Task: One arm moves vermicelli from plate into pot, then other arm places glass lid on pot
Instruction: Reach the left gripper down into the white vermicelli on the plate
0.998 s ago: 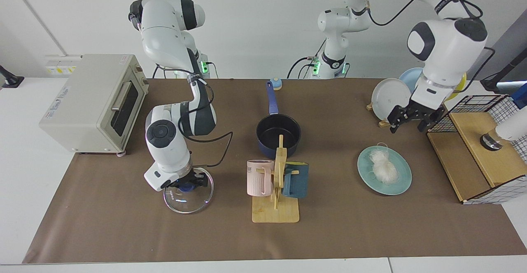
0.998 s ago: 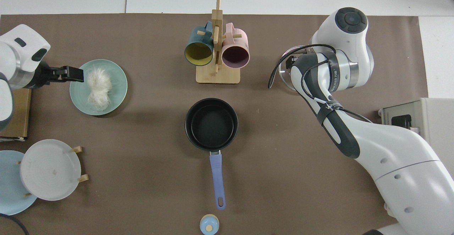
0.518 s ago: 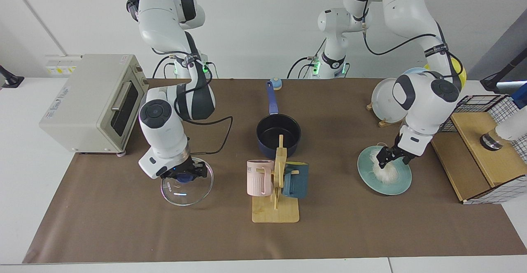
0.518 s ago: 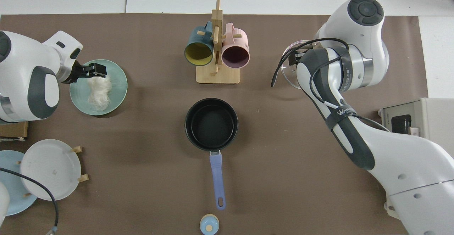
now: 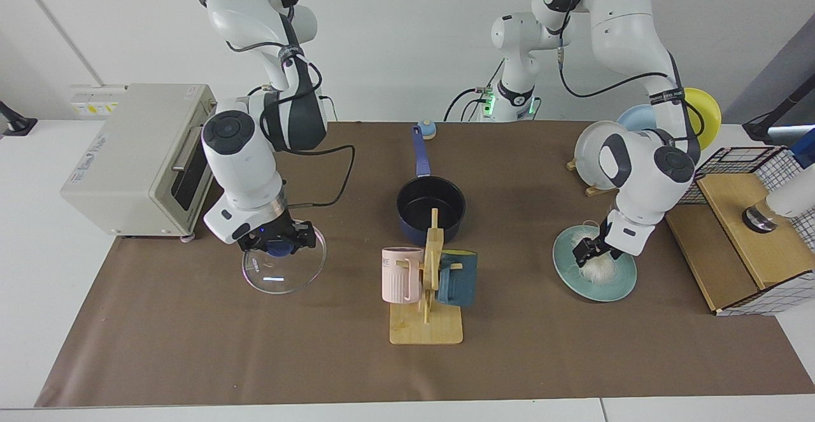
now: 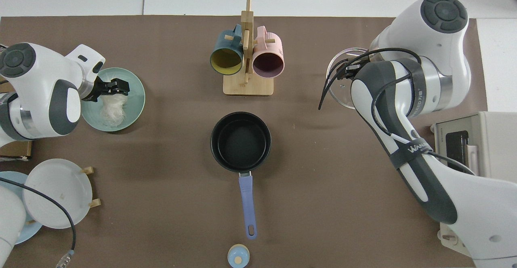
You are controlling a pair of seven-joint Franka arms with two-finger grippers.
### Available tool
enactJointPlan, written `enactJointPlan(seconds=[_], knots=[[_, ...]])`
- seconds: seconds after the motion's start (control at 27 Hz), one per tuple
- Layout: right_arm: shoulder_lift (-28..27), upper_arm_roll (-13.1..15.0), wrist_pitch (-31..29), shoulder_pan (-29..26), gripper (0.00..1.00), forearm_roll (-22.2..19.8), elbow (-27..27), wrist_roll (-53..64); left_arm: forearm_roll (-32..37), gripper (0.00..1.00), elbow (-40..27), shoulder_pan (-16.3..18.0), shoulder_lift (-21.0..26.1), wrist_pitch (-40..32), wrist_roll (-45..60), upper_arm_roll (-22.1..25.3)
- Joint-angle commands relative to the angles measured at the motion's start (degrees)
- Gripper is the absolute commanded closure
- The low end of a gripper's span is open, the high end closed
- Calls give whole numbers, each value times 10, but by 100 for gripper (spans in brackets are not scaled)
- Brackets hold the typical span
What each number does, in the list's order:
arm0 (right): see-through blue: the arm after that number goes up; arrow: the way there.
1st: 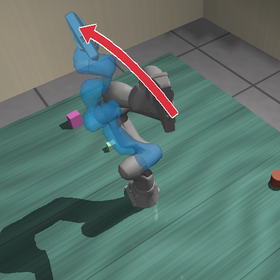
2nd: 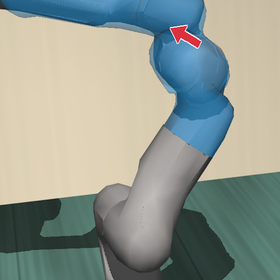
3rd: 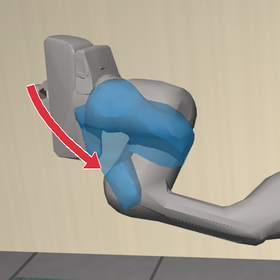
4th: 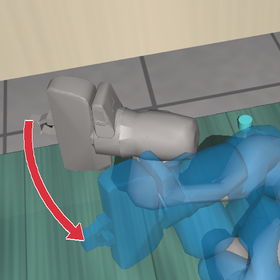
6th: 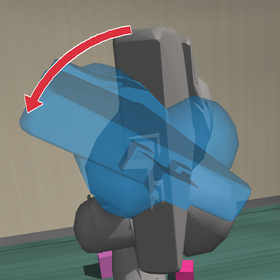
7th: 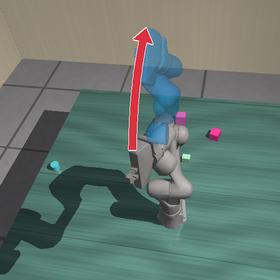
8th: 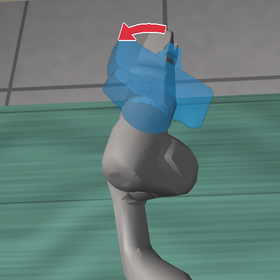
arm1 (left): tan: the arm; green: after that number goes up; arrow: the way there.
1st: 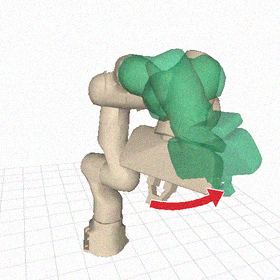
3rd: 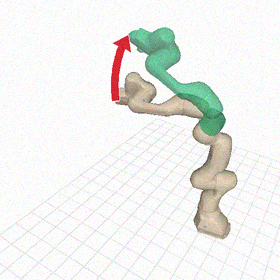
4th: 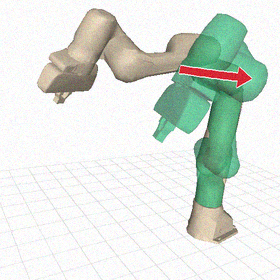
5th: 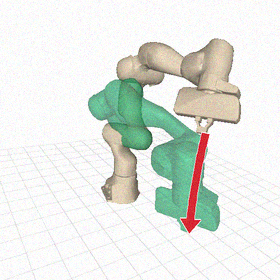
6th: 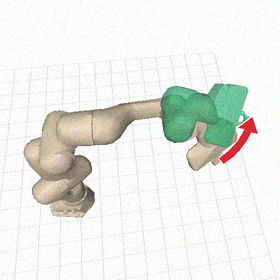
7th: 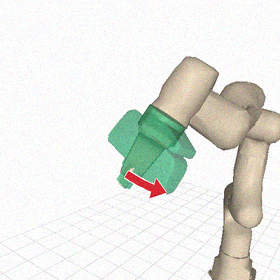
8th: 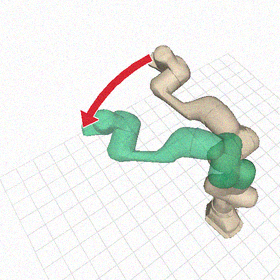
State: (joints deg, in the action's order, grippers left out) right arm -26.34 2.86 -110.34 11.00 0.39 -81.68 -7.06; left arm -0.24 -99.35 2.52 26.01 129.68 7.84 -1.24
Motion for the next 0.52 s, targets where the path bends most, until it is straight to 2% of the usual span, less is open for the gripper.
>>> enactJointPlan(seconds=[0.0,0.11,0.15,0.18,0.22,0.3,0.48], knots=[[72,0,-1,-2,100,7,-73,27,-11,0,-9,-5,9,27,16,1],[89,0,18,-2,100,7,-80,38,-11,0,-9,-5,11,28,11,0],[95,0,28,-3,100,7,-81,39,-11,6,-9,-5,10,28,9,0],[102,0,39,-4,100,7,-81,40,-10,22,-8,-6,10,26,10,-1],[107,0,48,-4,100,7,-81,42,-10,43,-8,-8,10,23,12,-1],[118,0,67,-8,100,7,-81,47,-10,99,-8,-9,10,12,14,-1],[152,3,104,-11,100,8,-90,64,-4,100,11,-9,10,-20,9,-3]])
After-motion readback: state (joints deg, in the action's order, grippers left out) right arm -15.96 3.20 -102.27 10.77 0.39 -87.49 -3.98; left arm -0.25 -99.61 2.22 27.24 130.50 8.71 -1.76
